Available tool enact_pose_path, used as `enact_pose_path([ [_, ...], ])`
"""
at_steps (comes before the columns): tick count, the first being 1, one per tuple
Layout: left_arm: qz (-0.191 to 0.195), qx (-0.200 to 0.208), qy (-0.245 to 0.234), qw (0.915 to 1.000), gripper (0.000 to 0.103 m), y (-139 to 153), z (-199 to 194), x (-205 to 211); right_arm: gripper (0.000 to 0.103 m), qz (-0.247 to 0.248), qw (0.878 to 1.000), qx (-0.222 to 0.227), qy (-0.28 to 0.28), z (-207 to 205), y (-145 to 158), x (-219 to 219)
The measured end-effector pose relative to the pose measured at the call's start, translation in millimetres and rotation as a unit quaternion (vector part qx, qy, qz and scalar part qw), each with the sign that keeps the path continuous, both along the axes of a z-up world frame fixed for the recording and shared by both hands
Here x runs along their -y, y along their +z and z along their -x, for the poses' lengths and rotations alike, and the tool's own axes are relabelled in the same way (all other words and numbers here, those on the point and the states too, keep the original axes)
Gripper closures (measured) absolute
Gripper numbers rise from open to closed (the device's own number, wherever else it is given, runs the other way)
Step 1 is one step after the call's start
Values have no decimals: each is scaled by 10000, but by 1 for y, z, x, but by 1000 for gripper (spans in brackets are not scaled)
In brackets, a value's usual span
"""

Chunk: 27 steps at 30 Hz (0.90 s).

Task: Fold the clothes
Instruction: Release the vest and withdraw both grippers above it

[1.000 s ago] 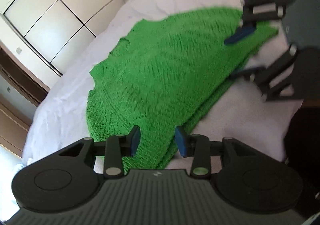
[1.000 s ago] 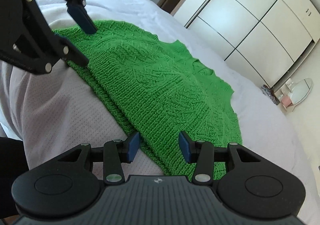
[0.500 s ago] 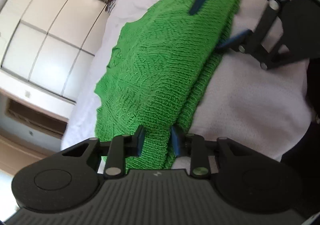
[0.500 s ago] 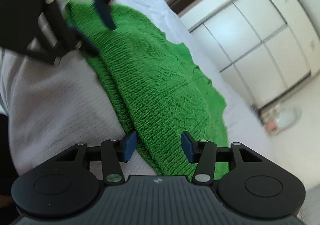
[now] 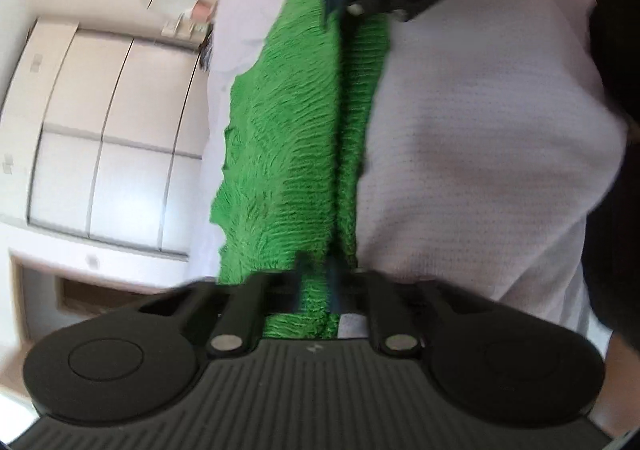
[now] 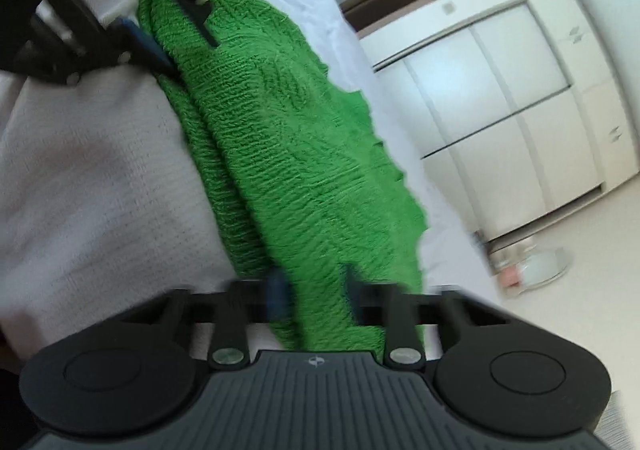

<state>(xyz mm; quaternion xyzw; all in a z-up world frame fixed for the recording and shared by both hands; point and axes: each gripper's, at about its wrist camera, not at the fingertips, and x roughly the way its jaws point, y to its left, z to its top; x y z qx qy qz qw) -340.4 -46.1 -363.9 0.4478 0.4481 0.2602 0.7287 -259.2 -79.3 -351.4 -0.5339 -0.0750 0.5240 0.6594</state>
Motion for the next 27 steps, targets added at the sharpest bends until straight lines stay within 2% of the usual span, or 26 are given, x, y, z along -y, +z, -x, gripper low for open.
enact_pose_path([
  [2,245,433,125,9987,100,16,5,-6,103,-70,9996,-261,-52,-3,9,2],
  [4,319,772,131,9964,102,34,15,-3,103,-291,9985,-461,-109,-5,23,10],
  [6,461,796,45,9958,102,42,23,3,103,-333,9974,-622,-114,-6,31,18],
  [7,522,694,38,9962,102,37,23,4,103,-275,9973,-666,-103,-6,31,21],
  [10,757,379,93,9964,102,14,17,2,103,135,9980,-605,-90,-3,12,24],
  [12,883,349,229,9952,102,6,12,1,100,281,9981,-542,-121,-2,-1,22],
  [15,1444,535,326,9875,100,29,14,0,89,452,9963,-716,-149,-1,6,20],
  [16,1683,626,361,9831,97,38,17,0,73,499,9944,-913,-190,-3,12,23],
  [18,2137,893,437,9718,94,63,25,-4,54,466,9876,-1461,-335,-12,29,31],
  [19,2338,1041,461,9656,94,75,29,-5,54,437,9818,-1803,-414,-18,38,34],
  [21,2871,1559,568,9434,92,103,32,-16,54,146,9561,-2851,-663,-36,66,42],
  [22,3132,1822,647,9298,91,113,31,-22,54,-104,9353,-3443,-809,-47,79,48],
  [23,3355,2094,777,9152,87,120,28,-30,53,-351,9094,-4032,-957,-61,89,48],
  [24,3471,2232,1037,9050,85,120,22,-41,52,-579,8813,-4548,-1147,-74,92,47],
  [27,3778,2526,1917,8699,86,110,3,-73,51,-949,8145,-5447,-1758,-99,81,37],
])
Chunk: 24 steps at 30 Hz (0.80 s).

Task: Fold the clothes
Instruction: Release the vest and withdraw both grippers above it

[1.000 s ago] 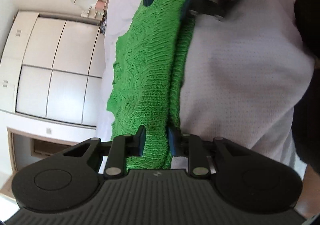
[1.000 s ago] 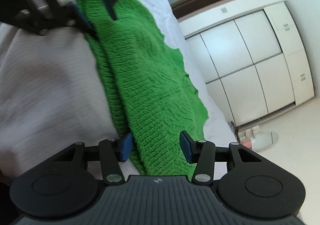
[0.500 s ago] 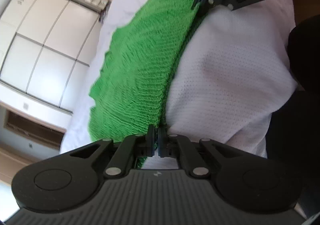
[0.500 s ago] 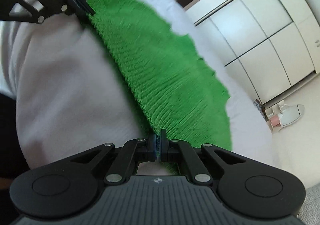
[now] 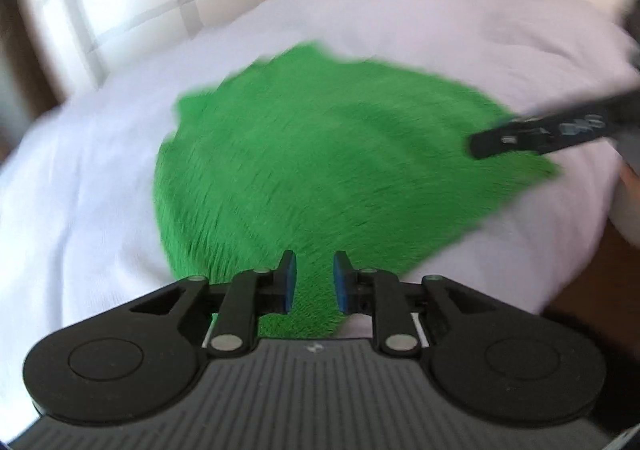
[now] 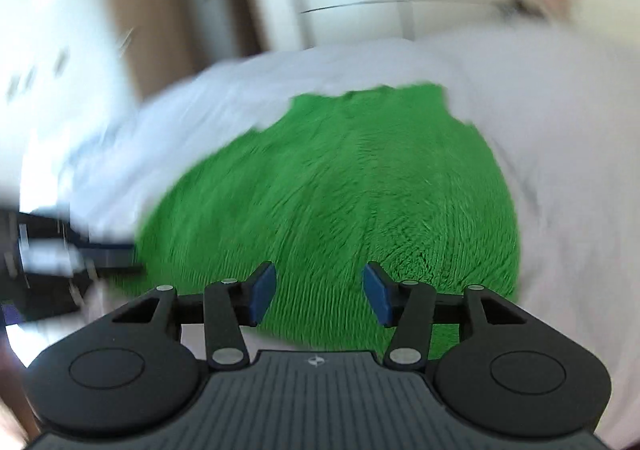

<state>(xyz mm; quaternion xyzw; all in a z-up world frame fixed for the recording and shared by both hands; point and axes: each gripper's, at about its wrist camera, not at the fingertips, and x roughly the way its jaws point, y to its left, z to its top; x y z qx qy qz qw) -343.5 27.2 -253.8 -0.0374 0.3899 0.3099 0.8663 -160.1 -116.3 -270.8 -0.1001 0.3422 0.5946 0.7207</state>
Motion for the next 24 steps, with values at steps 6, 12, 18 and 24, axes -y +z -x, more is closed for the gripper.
enact_pose_path([
  [6,623,-238,1056,9922,84,-29,1,4,51,627,9949,-365,-700,-2,-37,-4],
  [12,782,-661,1325,9859,66,-12,-8,25,44,1180,9862,-301,-1125,15,-24,10],
  [18,708,-385,1488,9856,54,19,6,55,18,764,9866,-370,-1391,24,14,33],
  [24,583,-251,1517,9864,50,34,17,68,4,724,9857,-321,-1484,35,31,52],
])
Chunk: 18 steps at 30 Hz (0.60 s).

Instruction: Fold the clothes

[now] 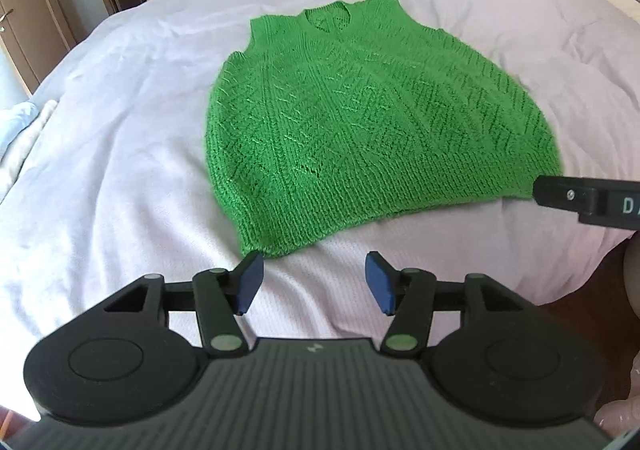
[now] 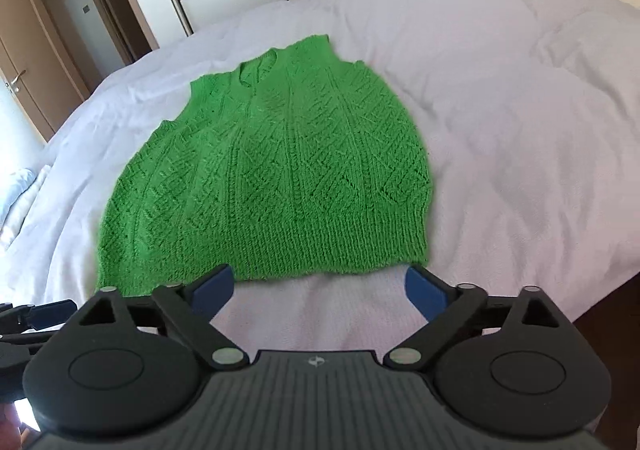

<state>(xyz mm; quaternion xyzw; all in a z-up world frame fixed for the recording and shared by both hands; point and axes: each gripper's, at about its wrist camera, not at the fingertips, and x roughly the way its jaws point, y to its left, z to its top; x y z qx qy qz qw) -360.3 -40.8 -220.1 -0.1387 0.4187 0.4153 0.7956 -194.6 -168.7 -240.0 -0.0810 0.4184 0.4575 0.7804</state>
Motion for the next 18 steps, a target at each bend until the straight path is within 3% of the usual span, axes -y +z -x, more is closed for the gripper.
enact_pose_path([
  [5,-134,110,-32,9998,41,11,14,17,2,-15,9999,127,12,14,8,7],
  [18,-375,398,-70,9985,40,26,41,51,2,-274,9989,377,-22,42,24,42],
])
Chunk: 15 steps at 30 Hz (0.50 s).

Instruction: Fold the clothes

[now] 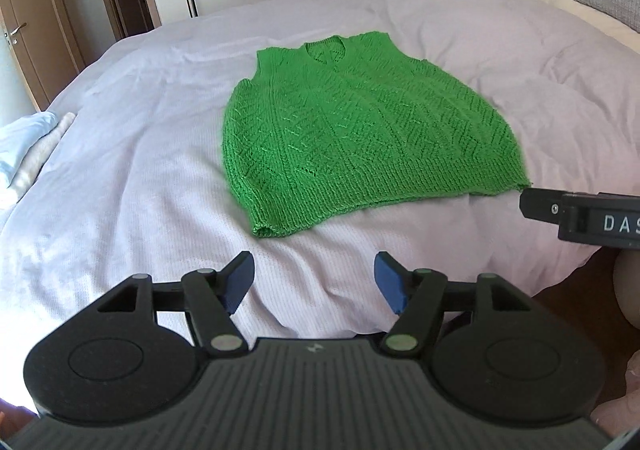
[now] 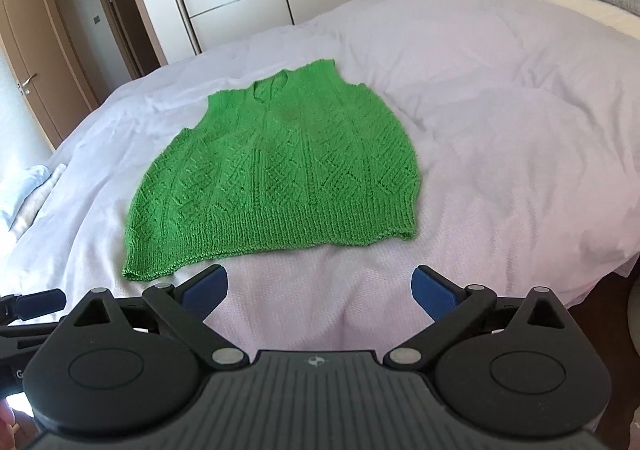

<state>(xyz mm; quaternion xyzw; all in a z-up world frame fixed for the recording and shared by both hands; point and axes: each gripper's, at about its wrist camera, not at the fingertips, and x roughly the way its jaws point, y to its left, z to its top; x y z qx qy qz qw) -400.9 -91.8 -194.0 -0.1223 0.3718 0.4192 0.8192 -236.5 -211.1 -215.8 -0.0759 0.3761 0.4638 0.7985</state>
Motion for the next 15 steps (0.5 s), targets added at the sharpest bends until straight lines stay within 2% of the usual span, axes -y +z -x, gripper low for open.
enact_pose_path([
  [15,-222,98,202,9995,37,6,20,8,2,-202,9994,248,144,22,10,7],
])
